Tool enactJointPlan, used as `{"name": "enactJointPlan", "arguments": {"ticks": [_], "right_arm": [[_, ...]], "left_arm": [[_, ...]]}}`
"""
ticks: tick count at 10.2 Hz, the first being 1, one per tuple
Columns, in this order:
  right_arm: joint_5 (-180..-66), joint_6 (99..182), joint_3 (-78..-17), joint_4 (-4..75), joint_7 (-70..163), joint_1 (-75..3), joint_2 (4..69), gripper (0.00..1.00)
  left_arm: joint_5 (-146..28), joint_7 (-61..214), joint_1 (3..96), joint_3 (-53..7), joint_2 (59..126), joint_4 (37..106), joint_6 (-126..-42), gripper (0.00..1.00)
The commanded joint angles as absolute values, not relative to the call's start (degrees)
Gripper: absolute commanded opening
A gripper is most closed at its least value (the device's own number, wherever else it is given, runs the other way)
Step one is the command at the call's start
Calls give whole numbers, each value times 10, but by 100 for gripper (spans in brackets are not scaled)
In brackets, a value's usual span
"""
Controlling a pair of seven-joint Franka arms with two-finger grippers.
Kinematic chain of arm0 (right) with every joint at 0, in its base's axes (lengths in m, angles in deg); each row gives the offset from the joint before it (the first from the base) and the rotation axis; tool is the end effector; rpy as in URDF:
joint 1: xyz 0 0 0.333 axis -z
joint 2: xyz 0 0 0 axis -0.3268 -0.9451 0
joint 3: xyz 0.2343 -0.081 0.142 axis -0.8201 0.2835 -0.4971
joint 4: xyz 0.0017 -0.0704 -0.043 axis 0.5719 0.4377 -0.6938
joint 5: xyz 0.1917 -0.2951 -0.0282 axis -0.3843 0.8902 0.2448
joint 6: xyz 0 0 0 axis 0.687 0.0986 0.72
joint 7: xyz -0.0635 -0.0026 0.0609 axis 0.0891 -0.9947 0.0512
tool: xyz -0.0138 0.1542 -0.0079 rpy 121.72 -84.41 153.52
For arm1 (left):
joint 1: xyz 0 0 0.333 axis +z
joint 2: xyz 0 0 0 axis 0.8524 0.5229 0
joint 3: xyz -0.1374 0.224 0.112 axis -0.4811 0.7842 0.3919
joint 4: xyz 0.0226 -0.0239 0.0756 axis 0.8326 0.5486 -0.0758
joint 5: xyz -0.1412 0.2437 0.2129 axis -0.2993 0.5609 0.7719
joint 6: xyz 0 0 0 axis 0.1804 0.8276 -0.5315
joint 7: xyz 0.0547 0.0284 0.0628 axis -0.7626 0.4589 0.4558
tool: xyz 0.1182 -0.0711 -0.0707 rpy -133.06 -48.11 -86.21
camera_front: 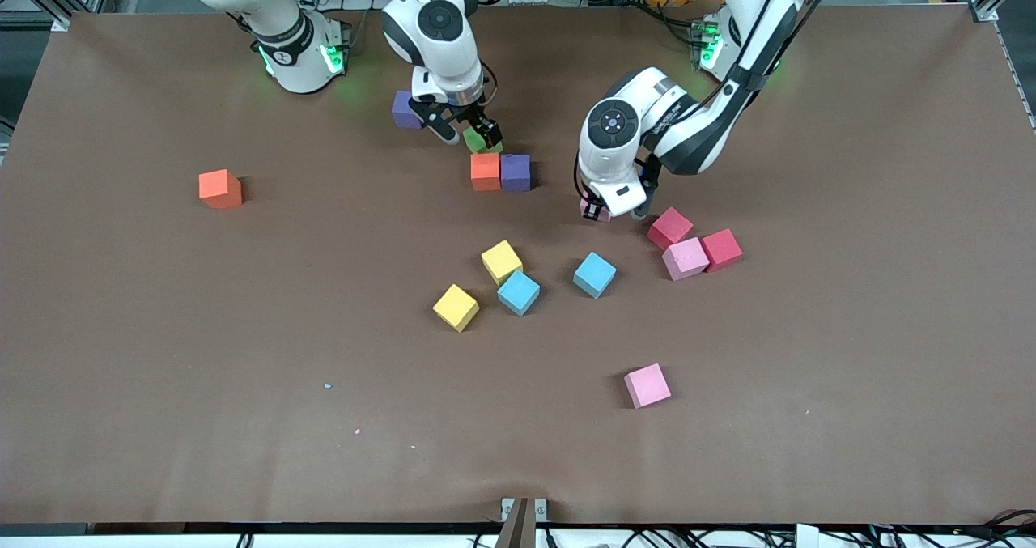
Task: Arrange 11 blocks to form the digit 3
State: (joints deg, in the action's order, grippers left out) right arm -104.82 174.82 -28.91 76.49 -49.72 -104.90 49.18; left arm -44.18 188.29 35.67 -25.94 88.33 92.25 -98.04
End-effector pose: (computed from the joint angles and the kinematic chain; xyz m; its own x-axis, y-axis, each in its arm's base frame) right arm 0.2260 0.4026 0.1887 0.7042 -0.7051 -0.0831 -0.7073 -0.7069 0.0048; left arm 0.3765 -0.3637 0.1975 0.3249 0.9457 0.0086 0.9341 -0.3195 -0.1592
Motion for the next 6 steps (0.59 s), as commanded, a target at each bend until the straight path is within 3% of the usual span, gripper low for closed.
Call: {"name": "enactJointPlan", "arguments": {"ticks": [1,6], "right_arm": [[-1061,1756,-286,765,-505,-1064,484,100],[-1082,1777,-285,762,-505,-1077,462,100]], "left_arm": [[-446,1925,354,-261,883,918,-979,0],[-447,1956,345,-262,886,920,-985,0]]}}
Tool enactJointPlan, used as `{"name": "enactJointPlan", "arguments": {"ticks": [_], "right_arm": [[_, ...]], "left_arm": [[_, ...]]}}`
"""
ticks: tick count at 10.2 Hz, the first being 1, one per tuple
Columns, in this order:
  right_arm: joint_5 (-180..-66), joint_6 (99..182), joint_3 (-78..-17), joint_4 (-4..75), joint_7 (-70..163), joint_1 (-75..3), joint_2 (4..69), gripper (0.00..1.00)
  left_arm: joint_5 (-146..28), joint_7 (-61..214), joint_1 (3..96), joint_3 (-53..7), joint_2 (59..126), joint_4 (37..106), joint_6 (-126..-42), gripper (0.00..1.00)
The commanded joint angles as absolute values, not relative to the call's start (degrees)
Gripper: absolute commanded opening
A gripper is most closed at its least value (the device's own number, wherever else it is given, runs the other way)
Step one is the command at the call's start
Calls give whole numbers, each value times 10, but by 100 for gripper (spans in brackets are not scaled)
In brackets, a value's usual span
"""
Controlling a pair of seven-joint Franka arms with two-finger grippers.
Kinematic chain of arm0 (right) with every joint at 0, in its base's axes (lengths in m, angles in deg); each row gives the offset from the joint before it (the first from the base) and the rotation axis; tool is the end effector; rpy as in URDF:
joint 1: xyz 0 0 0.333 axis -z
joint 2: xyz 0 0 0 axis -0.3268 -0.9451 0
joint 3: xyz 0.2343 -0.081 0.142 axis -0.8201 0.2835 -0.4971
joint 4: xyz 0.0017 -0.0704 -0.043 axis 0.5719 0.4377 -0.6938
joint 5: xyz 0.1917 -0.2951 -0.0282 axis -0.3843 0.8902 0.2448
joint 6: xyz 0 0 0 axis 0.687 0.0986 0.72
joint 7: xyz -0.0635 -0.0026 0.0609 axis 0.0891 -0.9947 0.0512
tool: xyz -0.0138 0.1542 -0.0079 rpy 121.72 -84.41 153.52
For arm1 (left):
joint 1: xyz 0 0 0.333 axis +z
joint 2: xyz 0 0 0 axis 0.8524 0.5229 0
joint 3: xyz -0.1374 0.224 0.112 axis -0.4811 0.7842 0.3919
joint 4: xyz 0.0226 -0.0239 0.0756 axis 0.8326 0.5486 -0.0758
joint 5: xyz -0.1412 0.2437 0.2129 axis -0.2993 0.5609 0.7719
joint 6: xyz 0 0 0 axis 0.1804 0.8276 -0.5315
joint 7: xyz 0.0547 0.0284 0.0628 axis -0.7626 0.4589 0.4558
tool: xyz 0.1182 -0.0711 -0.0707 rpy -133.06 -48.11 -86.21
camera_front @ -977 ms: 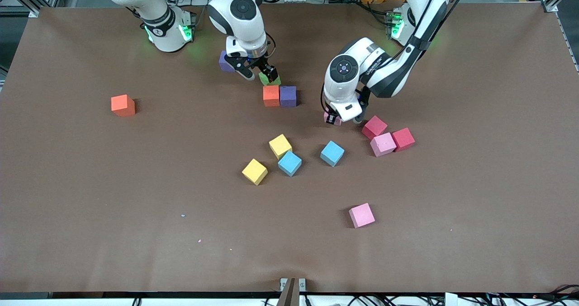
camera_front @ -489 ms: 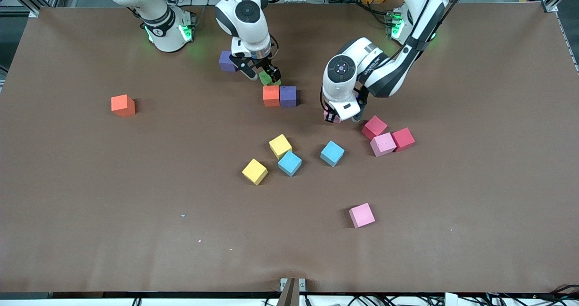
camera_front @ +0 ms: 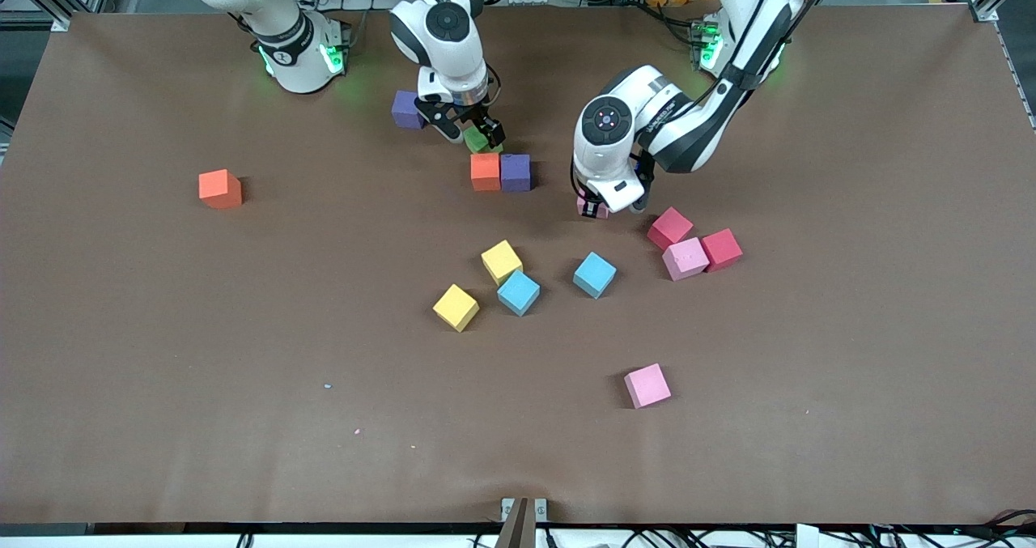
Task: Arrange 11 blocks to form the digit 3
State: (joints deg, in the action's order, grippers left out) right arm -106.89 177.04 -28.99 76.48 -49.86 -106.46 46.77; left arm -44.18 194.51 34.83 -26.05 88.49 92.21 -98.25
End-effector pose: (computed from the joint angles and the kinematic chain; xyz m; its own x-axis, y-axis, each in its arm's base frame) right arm 0.2184 0.4068 0.1746 0.6990 -0.7113 -0.0735 -0.7132 -0.7009 0.0005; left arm 0.3708 -0.3704 0.1968 0.2375 0.9711 0.0231 0.9603 -0.2311 -0.1566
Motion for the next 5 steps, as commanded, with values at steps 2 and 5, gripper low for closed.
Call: {"name": "enactJointPlan", "arguments": {"ticks": [2,5], "right_arm": [[-1082,1775,-285,762,-505,-1078,460,100],[-1082,1775,-285,761,-497,-1087,448,100]], "left_arm": [[-447,1957,340,-262,895,918,-986,0],[-448,2030,338,-262,895,921,-1020,0]]}}
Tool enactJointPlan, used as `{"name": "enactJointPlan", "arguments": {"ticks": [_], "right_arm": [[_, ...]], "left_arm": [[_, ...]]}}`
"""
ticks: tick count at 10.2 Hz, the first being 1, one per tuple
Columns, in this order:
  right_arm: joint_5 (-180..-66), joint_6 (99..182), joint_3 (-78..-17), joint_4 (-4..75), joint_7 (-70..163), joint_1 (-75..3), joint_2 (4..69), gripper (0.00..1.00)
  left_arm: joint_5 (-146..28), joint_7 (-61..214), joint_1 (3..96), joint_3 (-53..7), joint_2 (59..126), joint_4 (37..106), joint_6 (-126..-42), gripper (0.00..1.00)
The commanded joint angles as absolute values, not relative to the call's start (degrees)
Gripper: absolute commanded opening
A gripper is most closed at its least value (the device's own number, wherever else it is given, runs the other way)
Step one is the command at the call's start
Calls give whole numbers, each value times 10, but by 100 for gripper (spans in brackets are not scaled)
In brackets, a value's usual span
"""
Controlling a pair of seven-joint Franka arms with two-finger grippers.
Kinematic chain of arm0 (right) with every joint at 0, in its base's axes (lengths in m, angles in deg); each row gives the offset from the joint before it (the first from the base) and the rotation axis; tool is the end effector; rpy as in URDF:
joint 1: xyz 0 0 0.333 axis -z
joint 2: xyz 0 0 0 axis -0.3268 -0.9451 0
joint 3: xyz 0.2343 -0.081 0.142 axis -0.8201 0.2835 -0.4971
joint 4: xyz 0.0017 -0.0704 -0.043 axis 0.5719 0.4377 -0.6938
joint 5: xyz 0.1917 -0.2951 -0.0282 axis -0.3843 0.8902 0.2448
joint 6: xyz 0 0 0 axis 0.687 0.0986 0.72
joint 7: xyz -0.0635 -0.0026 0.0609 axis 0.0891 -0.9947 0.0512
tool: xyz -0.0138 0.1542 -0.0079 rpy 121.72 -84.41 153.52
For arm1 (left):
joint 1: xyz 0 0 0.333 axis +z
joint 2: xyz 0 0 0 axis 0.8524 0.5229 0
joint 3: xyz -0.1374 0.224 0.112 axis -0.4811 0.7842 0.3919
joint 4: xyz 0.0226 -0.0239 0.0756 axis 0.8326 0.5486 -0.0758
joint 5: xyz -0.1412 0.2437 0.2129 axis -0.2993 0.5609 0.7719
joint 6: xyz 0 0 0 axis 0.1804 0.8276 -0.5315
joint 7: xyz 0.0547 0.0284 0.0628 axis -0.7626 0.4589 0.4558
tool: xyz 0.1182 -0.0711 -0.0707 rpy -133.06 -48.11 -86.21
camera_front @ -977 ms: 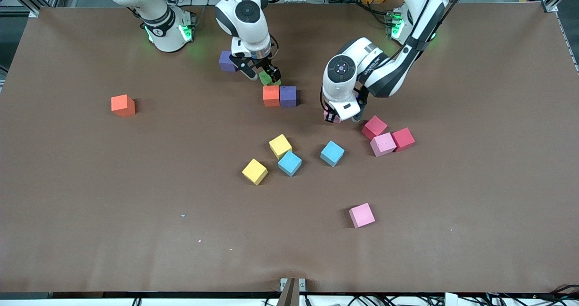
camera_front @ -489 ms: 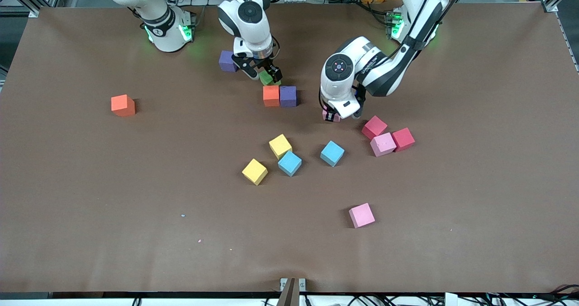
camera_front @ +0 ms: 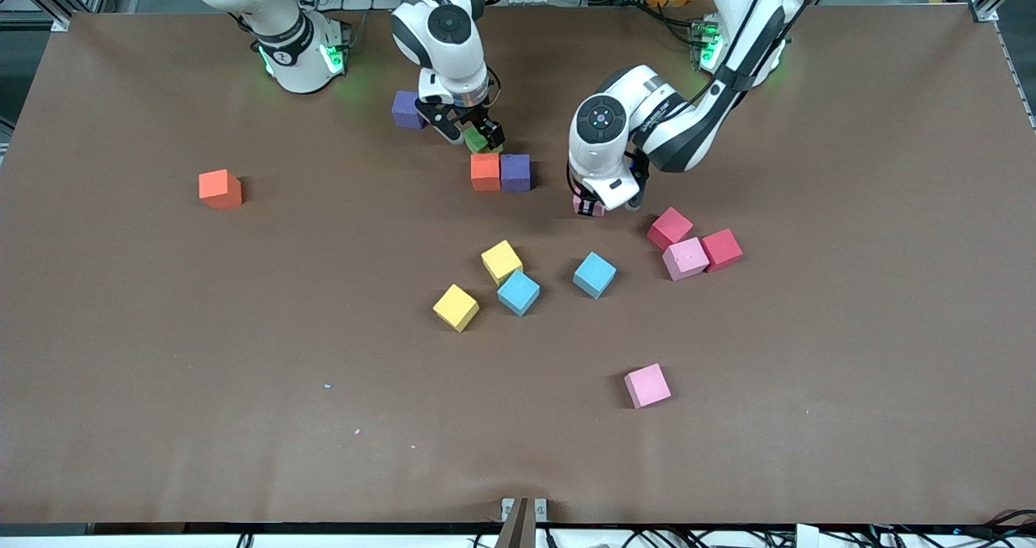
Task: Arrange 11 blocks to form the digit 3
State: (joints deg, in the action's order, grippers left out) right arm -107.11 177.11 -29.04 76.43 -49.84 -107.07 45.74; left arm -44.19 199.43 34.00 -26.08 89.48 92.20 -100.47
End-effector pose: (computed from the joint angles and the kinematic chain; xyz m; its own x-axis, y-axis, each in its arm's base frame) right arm 0.2139 0.4068 0.1674 0.7049 -0.7065 -0.0635 -0.7073 -0.7068 0.0120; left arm 0.3674 -0.3797 0.1910 0.1658 0.9860 0.0162 0.9767 -0.1619 -0.1409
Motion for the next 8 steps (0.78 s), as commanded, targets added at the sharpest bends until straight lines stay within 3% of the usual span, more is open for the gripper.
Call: {"name": "enactJointPlan", "arguments": {"ticks": [1,2,3,4,8], "right_arm": [[-1082,1774,-285,761,-497,-1090,448,96],[-1082,1771,-285,761,-498,-1095,448,77],[-1082,1769,-285,761,-496,-1095,448,46],[-1082,1768,-285,761,-494,-1095,448,21],[-1082,1737,-284,757,-435,-1088,449,16]], "left_arm": [[-448,2069,333,-263,895,922,-1031,0],[-448,2104,326,-263,895,924,-1039,0],[-448,2135,319,-263,895,927,-1047,0],[-448,2154,314,-265,892,936,-1062,0],[-448,2184,315,-283,887,984,-1124,0]]}}
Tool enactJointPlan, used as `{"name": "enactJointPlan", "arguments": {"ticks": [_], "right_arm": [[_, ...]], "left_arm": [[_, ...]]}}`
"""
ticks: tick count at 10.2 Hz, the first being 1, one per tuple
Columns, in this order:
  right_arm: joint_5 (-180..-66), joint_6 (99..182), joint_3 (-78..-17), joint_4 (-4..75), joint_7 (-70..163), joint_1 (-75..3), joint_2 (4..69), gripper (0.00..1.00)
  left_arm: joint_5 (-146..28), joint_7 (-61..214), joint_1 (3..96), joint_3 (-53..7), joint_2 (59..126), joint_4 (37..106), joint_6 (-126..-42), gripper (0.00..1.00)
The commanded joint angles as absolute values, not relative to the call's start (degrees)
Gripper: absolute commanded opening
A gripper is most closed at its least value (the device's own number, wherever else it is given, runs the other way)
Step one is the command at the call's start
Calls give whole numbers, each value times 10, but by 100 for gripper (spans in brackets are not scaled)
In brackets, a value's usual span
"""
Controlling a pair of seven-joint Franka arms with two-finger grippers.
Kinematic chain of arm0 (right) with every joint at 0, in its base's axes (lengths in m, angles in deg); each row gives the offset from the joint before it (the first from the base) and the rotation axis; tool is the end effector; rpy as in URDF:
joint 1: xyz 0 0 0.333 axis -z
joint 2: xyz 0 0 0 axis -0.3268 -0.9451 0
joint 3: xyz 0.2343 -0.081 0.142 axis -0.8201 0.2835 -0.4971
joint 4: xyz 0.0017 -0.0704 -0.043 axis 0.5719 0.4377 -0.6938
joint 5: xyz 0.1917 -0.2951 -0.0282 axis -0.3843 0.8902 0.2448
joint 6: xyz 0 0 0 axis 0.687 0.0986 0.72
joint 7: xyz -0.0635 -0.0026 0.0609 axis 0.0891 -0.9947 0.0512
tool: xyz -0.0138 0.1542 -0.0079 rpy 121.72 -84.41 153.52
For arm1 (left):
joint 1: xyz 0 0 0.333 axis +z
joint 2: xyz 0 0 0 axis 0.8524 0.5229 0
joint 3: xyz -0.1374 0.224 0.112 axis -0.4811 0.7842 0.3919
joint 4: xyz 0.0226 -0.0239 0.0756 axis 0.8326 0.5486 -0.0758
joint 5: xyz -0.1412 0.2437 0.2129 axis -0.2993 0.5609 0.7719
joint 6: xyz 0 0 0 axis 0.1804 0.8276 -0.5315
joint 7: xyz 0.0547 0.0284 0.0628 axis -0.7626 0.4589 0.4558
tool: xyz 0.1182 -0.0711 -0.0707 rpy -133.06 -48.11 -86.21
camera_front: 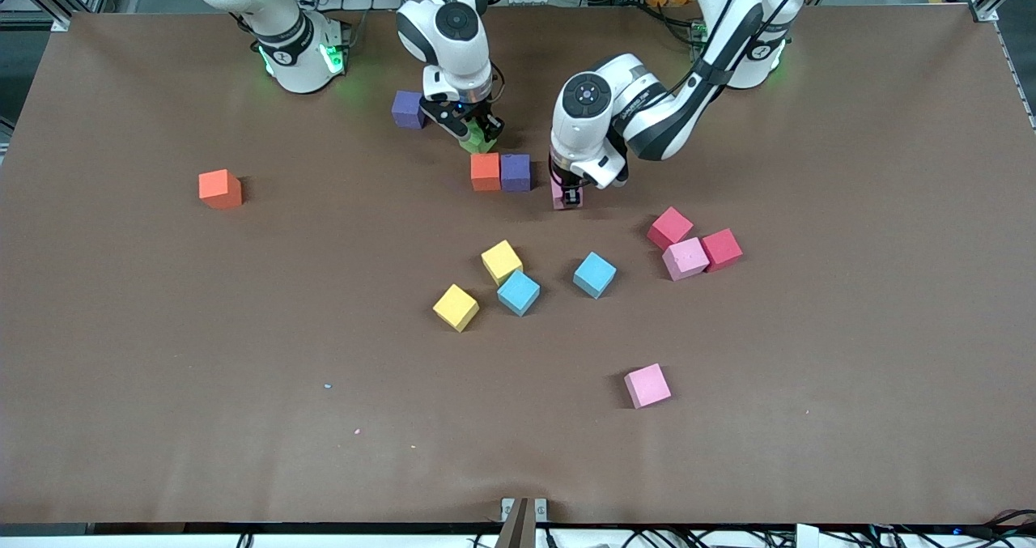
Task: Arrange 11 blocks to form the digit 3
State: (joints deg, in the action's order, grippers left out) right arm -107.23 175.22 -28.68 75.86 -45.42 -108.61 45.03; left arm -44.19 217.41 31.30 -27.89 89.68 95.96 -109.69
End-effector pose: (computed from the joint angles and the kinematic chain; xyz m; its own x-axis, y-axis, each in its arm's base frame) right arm 0.2034 0.4094 0.1630 0.7703 -0.6348 -0.0607 -0.6336 -0.7727 0.0392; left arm 0.3333 -0.4112 0.1814 -0.0729 0.9968 -0.0328 0.9934 0.0697 -0.0915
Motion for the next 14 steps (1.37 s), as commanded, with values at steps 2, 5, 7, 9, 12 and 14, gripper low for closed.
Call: {"name": "enactJointPlan", "arguments": {"ticks": [2,5,7,9,12,14], "right_arm": [[-1082,1715,-283,757,-429,-1088,458,16],[-1080,1638,-268,749,-360,-1081,496,14],[-1071,1559,-238,725,-298,-1081,511,11],[-1029,1529,-228,719,-290,-1081,524,7],[-1009,1492,-202,709,-251,-1069,553,0],[-966,1470,-187,677,-247,-1063,553,0]], "left_arm": [[-448,2203,315,-293,887,999,-1150,0],[-448,2213,314,-302,889,1011,-1183,0],[-448,2212,307,-304,895,1016,-1196,0],[-446,2213,292,-304,900,1015,-1208,0],[-441,2212,278,-303,908,1014,-1211,0],[-441,2211,276,-303,915,1013,-1223,0]]}}
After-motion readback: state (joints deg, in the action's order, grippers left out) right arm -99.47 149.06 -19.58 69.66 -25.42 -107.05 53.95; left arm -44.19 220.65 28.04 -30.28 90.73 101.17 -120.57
